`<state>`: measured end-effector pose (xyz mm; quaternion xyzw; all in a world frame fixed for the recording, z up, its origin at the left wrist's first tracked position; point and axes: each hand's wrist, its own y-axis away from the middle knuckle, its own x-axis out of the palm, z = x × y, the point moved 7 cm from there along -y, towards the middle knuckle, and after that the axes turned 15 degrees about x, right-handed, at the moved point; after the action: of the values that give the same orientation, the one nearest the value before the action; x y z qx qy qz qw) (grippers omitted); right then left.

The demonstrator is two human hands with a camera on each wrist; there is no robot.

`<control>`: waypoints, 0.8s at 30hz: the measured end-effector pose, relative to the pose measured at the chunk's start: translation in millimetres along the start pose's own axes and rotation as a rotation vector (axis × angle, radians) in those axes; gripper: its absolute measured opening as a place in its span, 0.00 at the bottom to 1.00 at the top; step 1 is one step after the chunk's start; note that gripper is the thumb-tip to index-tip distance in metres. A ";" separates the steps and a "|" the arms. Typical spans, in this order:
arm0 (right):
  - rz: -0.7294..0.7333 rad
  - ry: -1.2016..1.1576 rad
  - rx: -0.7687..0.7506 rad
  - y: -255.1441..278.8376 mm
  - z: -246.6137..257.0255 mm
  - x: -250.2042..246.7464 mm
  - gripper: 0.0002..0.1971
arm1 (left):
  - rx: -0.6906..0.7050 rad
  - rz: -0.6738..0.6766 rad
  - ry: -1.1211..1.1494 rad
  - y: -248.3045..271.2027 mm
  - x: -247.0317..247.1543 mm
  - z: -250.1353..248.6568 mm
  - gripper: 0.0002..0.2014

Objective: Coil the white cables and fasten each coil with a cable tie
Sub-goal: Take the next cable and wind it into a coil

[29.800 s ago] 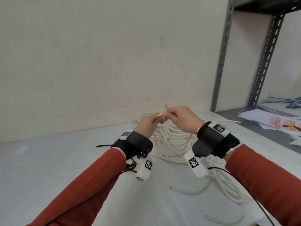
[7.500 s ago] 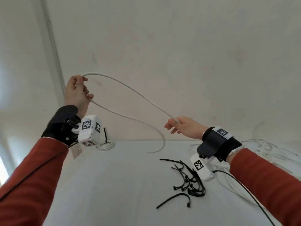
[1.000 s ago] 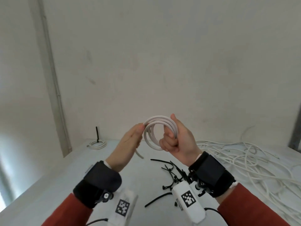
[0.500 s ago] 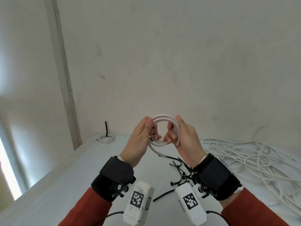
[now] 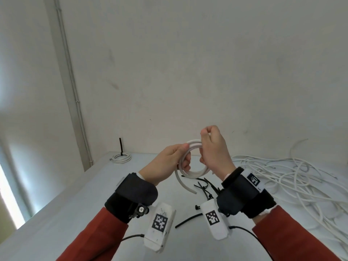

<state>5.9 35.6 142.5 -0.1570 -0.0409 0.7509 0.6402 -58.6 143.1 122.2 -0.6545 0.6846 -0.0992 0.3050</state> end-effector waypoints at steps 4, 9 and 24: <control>0.046 0.227 -0.196 9.2 14.8 4.3 0.04 | -0.050 0.027 -0.095 -2.6 -3.9 -4.4 0.13; -0.050 0.146 -0.271 9.9 22.0 -3.2 0.03 | -0.040 -0.032 -0.053 -10.9 4.4 -8.7 0.19; 0.300 -0.590 0.399 38.9 -59.5 15.1 0.15 | 0.140 -0.724 0.642 -16.1 -36.3 8.4 0.20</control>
<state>-15.8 35.2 73.1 0.1891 -0.0529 0.8423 0.5020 -42.1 178.0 134.6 -0.7647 0.4644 -0.4416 0.0677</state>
